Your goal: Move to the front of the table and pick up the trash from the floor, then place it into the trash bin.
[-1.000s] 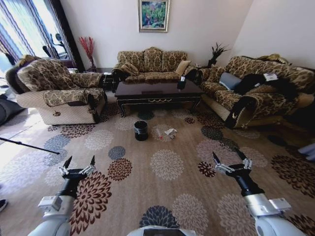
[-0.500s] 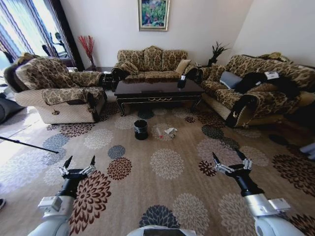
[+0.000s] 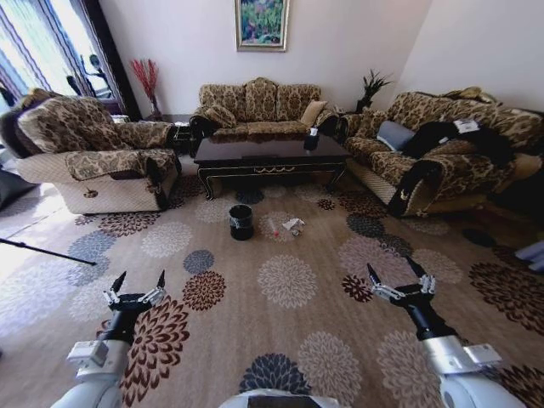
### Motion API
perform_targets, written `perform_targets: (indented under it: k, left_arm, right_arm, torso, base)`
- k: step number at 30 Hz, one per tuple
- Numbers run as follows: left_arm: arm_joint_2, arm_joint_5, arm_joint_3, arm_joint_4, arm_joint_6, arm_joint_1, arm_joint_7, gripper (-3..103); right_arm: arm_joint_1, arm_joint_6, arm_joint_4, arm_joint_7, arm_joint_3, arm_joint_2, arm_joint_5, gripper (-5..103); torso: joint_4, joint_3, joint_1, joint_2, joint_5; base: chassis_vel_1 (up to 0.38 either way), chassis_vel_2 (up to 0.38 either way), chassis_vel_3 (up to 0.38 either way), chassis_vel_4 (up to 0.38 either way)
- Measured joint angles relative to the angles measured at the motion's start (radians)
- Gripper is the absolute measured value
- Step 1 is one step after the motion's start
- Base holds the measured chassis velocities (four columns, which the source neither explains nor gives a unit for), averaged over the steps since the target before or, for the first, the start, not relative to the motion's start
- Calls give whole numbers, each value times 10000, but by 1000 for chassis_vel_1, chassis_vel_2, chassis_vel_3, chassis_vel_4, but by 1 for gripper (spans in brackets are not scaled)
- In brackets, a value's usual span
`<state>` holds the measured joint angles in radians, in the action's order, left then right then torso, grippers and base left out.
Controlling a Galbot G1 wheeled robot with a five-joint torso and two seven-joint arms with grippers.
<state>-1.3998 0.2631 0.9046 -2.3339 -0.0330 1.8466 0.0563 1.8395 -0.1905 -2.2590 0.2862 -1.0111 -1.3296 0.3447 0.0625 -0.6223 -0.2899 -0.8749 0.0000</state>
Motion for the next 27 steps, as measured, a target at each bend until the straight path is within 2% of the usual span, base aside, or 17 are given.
perform_targets:
  k: [15, 27]
  left_arm:
    - [77, 33, 9, 92, 1, -82, 5, 100]
    - [81, 24, -47, 226, 3, -153, 25, 100]
  right_arm:
    - [-12, -8, 7, 2, -18, 36, -92, 100]
    - [-77, 37, 87, 13, 0, 40, -137, 100]
  torso:
    - [0, 407, 311, 719, 0]
    - [0, 626, 482, 1107, 0]
  base:
    - [0, 0, 0, 0]
    - [0, 0, 0, 0]
